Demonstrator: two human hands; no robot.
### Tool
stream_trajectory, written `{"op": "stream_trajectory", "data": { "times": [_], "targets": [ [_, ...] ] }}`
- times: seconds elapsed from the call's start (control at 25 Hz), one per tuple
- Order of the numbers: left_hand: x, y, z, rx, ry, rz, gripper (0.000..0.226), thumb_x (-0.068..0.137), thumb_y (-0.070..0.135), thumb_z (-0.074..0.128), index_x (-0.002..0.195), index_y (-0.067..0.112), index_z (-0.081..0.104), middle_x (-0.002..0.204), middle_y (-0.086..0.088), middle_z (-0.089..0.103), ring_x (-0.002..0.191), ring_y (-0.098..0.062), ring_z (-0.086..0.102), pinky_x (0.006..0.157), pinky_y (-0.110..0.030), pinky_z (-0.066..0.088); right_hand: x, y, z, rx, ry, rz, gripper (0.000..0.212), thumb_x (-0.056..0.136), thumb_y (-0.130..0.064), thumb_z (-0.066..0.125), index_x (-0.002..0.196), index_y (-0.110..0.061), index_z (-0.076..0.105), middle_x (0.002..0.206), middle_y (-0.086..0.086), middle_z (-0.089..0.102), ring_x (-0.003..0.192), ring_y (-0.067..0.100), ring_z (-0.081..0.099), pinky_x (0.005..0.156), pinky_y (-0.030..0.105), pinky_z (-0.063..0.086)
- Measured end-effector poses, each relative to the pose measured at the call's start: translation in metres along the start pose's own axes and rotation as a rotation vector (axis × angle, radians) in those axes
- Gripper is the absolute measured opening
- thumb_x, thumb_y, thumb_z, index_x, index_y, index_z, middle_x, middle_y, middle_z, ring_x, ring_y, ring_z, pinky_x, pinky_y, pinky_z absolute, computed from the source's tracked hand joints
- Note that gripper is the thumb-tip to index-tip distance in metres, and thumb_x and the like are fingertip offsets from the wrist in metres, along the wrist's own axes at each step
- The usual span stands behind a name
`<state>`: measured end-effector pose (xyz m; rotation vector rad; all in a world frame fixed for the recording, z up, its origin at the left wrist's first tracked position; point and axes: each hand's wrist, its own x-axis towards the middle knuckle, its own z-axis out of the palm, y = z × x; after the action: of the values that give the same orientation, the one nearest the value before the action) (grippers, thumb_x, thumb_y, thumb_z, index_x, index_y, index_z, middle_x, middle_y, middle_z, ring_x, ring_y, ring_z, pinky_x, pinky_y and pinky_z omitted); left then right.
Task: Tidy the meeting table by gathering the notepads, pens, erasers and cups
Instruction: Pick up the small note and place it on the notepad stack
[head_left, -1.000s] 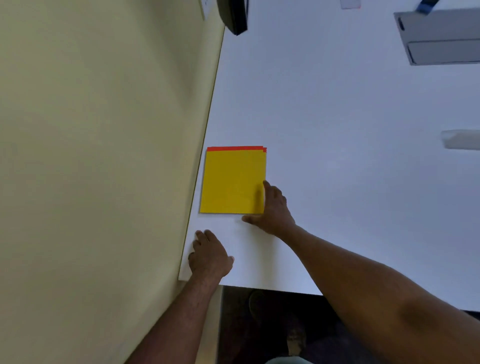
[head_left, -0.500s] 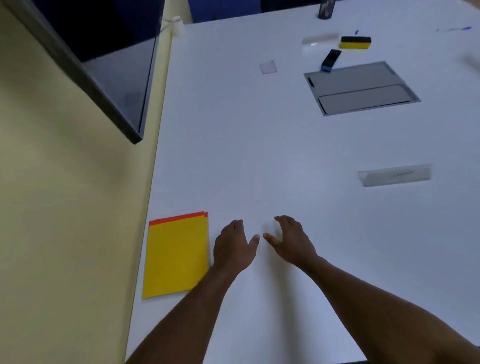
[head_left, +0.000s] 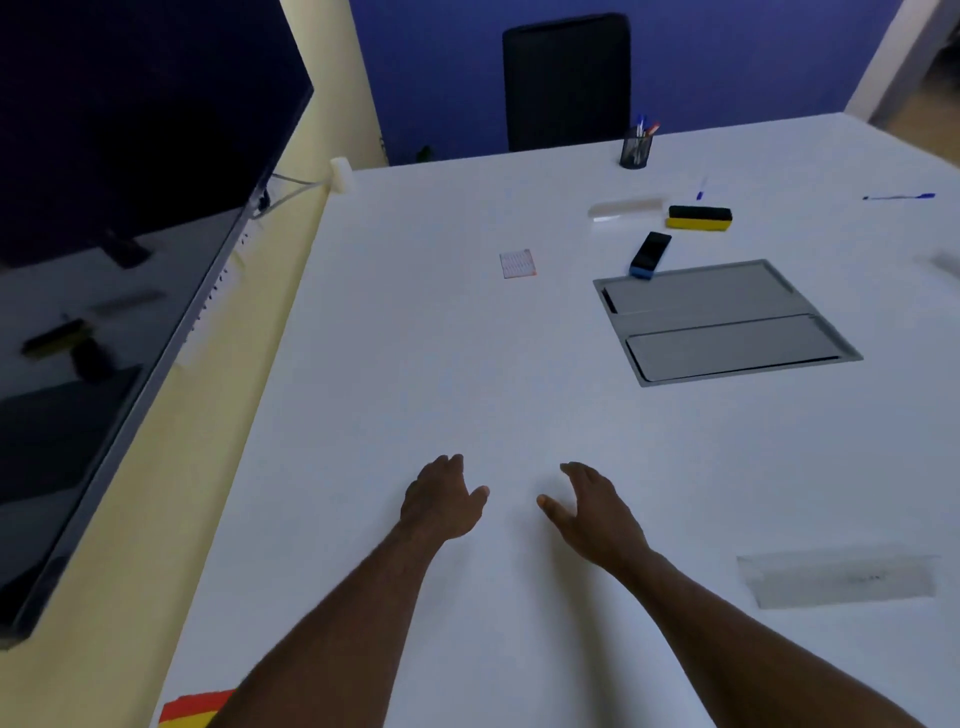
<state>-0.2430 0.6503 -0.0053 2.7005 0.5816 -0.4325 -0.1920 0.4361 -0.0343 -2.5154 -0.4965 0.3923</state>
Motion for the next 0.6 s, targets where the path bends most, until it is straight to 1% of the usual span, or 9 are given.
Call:
{"op": "stream_trajectory", "data": {
  "times": [0.16, 0.28, 0.32, 0.4, 0.48, 0.52, 0.6],
  "targets": [
    [0.099, 0.003, 0.006, -0.016, -0.085, 0.02, 0.075, 0.096, 0.052, 0.045, 0.154, 0.016, 0.015, 0.164, -0.008, 0.007, 0.15, -0.026, 0.012, 0.119, -0.043, 0.02, 0.111, 0.008, -0.004, -0.039, -0.002, -0.073, 0.071, 0.09, -0.056, 0.051, 0.147, -0.018, 0.031, 0.154, 0.0, 0.035, 0.142, 0.017, 0.029, 0.111, 0.036, 0.033],
    [0.171, 0.006, 0.008, -0.007, -0.057, 0.049, 0.094, 0.088, 0.06, 0.053, 0.155, 0.017, 0.003, 0.164, -0.007, -0.002, 0.151, -0.028, 0.002, 0.121, -0.044, 0.015, 0.19, 0.007, 0.001, -0.071, -0.002, -0.123, 0.074, 0.089, -0.056, 0.052, 0.148, -0.017, 0.03, 0.155, 0.0, 0.033, 0.143, 0.017, 0.029, 0.111, 0.035, 0.032],
    [0.193, 0.006, 0.006, 0.0, -0.054, 0.064, 0.104, 0.082, 0.066, 0.057, 0.155, 0.02, 0.0, 0.164, -0.006, -0.006, 0.15, -0.028, -0.002, 0.121, -0.045, 0.012, 0.214, 0.008, 0.002, -0.076, 0.016, -0.126, 0.075, 0.088, -0.056, 0.053, 0.148, -0.017, 0.03, 0.155, 0.001, 0.033, 0.143, 0.017, 0.028, 0.112, 0.035, 0.031],
    [0.234, 0.0, 0.003, 0.029, -0.07, 0.08, 0.125, 0.063, 0.083, 0.06, 0.154, 0.029, -0.005, 0.163, -0.002, -0.016, 0.15, -0.029, -0.012, 0.119, -0.049, 0.005, 0.264, 0.009, 0.003, -0.098, 0.053, -0.123, 0.074, 0.089, -0.053, 0.053, 0.148, -0.014, 0.031, 0.155, 0.004, 0.033, 0.143, 0.019, 0.029, 0.111, 0.037, 0.032],
    [0.271, -0.008, 0.0, 0.078, -0.097, 0.087, 0.145, 0.038, 0.099, 0.052, 0.151, 0.038, -0.015, 0.159, 0.002, -0.029, 0.147, -0.028, -0.023, 0.116, -0.054, -0.004, 0.316, 0.008, 0.007, -0.113, 0.068, -0.103, 0.072, 0.09, -0.049, 0.053, 0.148, -0.011, 0.03, 0.154, 0.008, 0.035, 0.141, 0.024, 0.034, 0.11, 0.036, 0.032],
    [0.287, -0.01, -0.002, 0.106, -0.108, 0.09, 0.153, 0.027, 0.103, 0.047, 0.149, 0.039, -0.02, 0.157, 0.003, -0.034, 0.146, -0.028, -0.027, 0.114, -0.056, -0.007, 0.339, 0.008, 0.008, -0.138, 0.074, -0.1, 0.072, 0.091, -0.047, 0.054, 0.147, -0.009, 0.03, 0.153, 0.01, 0.036, 0.139, 0.026, 0.036, 0.11, 0.036, 0.032],
    [0.315, -0.009, -0.008, 0.154, -0.107, 0.096, 0.162, 0.014, 0.106, 0.041, 0.146, 0.039, -0.026, 0.155, 0.001, -0.037, 0.145, -0.028, -0.029, 0.113, -0.058, -0.008, 0.381, 0.005, 0.008, -0.213, 0.071, -0.129, 0.074, 0.091, -0.047, 0.054, 0.147, -0.007, 0.029, 0.154, 0.012, 0.033, 0.138, 0.03, 0.036, 0.11, 0.036, 0.031]
  ]
}}
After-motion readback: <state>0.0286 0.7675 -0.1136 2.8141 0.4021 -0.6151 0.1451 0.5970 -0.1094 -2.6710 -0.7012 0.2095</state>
